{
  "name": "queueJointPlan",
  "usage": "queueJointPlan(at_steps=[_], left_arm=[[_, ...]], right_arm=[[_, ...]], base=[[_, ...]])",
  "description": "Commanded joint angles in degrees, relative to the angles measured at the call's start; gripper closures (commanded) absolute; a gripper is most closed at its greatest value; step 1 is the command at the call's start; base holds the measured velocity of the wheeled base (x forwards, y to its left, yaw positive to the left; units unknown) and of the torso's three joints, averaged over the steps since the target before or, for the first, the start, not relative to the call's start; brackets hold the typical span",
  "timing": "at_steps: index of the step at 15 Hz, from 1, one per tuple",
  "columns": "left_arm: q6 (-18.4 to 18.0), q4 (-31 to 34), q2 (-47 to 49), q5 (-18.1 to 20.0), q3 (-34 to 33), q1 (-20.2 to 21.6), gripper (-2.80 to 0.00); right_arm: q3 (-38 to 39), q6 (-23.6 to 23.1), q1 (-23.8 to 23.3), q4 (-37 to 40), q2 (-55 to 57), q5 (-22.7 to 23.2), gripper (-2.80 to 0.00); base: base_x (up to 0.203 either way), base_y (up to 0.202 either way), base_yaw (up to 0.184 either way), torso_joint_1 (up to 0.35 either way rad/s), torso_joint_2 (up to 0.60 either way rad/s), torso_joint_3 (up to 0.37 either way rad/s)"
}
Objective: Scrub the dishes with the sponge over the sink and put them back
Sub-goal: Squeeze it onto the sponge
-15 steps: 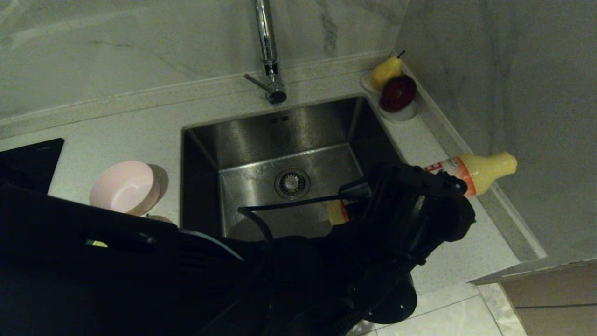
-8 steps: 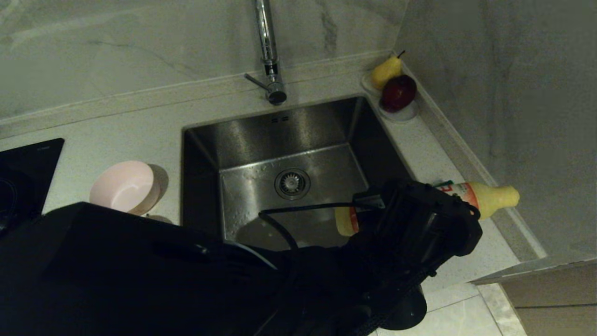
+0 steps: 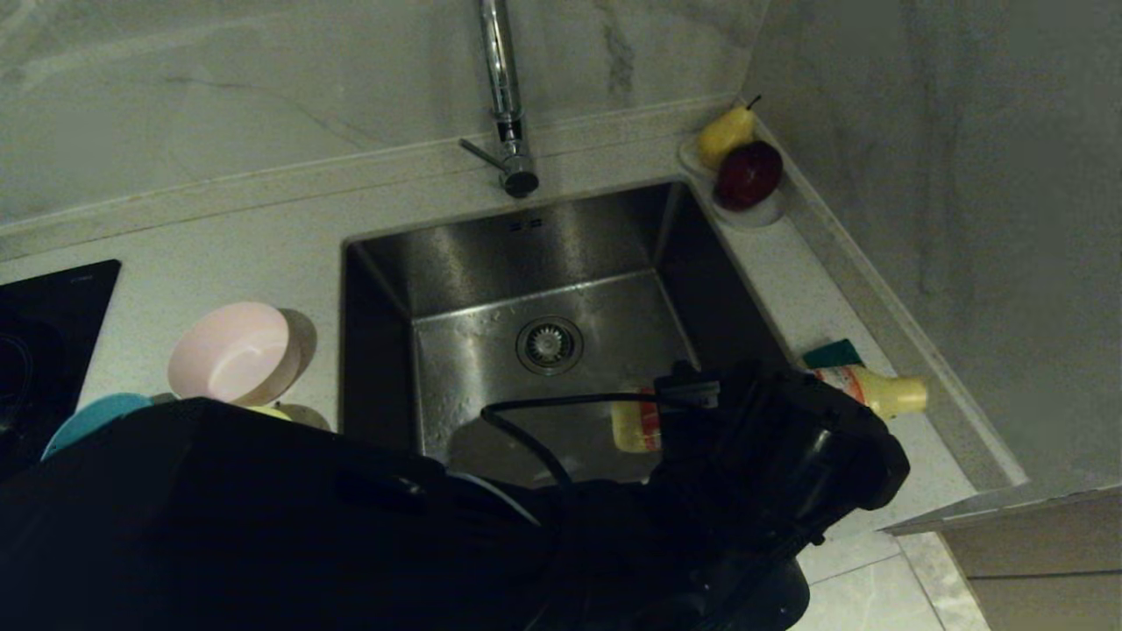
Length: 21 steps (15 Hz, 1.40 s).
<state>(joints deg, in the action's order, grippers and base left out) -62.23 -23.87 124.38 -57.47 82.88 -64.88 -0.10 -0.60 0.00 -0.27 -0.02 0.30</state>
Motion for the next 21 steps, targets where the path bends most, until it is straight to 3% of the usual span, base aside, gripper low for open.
queueJointPlan(at_steps=[1, 21], left_arm=[[-0.42, -0.21, 1.78, -0.87, 0.29, 0.02, 0.0], [-7.02, -0.12, 5.08, -4.04, 0.88, -0.51, 0.0]], right_arm=[[0.01, -0.02, 0.0, -0.08, 0.02, 0.05, 0.0], [0.01, -0.02, 0.0, -0.02, 0.02, 0.05, 0.0]], base=[[0.0, 0.0, 0.0, 0.0, 0.0, 0.0], [0.0, 0.0, 0.0, 0.0, 0.0, 0.0]])
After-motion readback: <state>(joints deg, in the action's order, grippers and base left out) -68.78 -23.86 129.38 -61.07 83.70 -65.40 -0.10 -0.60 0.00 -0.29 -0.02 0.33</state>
